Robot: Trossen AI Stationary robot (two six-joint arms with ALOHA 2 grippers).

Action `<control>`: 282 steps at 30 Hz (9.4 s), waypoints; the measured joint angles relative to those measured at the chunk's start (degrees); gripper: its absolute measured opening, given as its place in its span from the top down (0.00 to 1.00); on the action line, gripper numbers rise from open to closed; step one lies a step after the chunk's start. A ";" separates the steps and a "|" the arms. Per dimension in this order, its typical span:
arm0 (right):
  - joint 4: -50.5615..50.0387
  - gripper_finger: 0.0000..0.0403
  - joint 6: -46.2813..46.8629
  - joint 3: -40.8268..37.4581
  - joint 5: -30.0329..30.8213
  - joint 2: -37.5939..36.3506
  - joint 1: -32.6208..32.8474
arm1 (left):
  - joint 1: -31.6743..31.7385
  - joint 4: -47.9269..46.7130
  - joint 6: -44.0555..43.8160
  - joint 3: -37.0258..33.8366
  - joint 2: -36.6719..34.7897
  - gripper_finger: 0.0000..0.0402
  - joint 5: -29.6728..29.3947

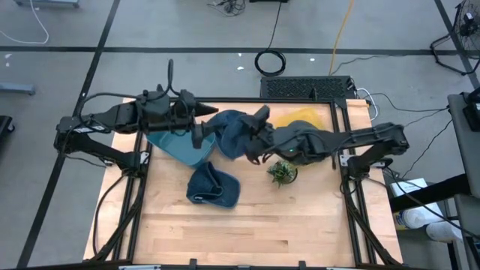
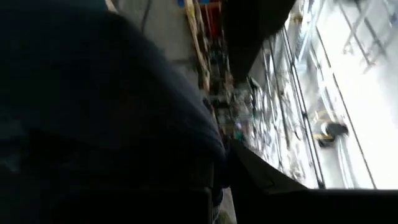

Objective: Pick & Place hat
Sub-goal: Put the bottom blue cap into the blue bin, then put the top blue cap into the blue bin

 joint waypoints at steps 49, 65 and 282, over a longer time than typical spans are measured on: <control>8.15 0.86 9.45 -0.02 -8.35 5.94 -2.54 | 2.02 -20.51 -14.33 -0.04 4.41 0.99 1.13; 2.94 0.62 49.57 0.04 -20.01 -5.97 -2.04 | 2.02 -21.57 -8.21 -0.04 -2.35 0.99 -9.35; -32.67 0.11 119.61 -0.04 -44.33 9.00 -24.31 | 6.48 46.03 -25.62 -44.81 -29.64 0.04 16.18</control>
